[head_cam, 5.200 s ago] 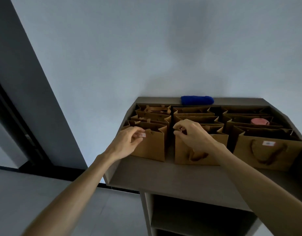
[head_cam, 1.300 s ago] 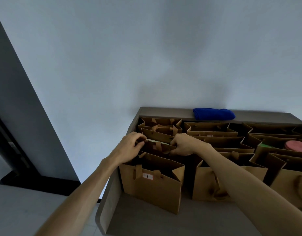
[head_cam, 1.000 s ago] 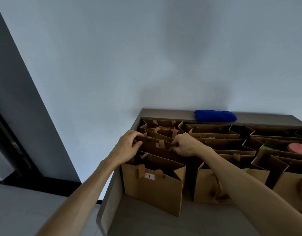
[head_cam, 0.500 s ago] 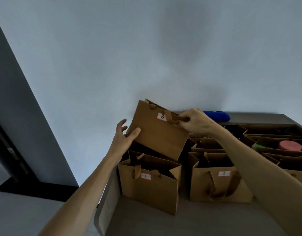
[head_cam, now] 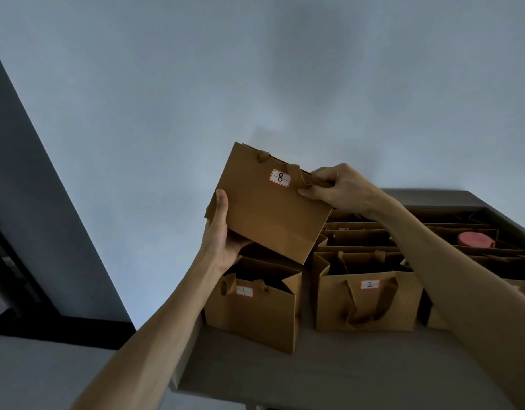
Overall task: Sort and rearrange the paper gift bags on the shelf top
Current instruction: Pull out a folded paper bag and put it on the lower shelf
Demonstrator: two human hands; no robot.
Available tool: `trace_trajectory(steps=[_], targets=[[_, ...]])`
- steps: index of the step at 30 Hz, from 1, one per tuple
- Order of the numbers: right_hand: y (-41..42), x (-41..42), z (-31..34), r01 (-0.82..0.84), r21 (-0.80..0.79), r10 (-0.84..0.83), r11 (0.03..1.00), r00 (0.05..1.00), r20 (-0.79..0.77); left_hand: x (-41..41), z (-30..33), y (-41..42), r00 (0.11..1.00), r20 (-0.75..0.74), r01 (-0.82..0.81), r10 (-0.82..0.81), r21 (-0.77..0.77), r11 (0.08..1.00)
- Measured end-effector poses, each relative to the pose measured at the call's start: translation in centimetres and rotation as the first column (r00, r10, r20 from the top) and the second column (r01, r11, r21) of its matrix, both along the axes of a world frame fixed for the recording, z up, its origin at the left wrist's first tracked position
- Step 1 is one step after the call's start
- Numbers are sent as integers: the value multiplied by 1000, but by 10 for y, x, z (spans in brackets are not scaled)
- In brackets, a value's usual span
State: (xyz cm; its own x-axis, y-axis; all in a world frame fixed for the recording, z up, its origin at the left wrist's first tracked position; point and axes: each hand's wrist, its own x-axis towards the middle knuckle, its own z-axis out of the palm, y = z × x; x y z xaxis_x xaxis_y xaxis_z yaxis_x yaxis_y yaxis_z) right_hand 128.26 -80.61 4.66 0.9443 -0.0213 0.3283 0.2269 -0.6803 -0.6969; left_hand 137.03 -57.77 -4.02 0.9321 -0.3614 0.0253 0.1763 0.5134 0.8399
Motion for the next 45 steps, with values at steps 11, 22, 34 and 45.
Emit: trace_trajectory(steps=[11,22,34,45], targets=[[-5,-84,-11,181,295,-218,938,971,98,-54,-1,-37,994,4,111,-112,-101,989],[1,-190,-48,462,490,-554,739,831,52,-114,-15,-88,878,-122,431,-463,-219,875],[16,-336,-96,752,477,-841,455,539,-50,-238,-61,-108,610,-268,716,-746,-217,663],[16,-433,-157,813,462,-868,355,469,-159,-326,-113,-114,458,-445,777,-769,-219,590]])
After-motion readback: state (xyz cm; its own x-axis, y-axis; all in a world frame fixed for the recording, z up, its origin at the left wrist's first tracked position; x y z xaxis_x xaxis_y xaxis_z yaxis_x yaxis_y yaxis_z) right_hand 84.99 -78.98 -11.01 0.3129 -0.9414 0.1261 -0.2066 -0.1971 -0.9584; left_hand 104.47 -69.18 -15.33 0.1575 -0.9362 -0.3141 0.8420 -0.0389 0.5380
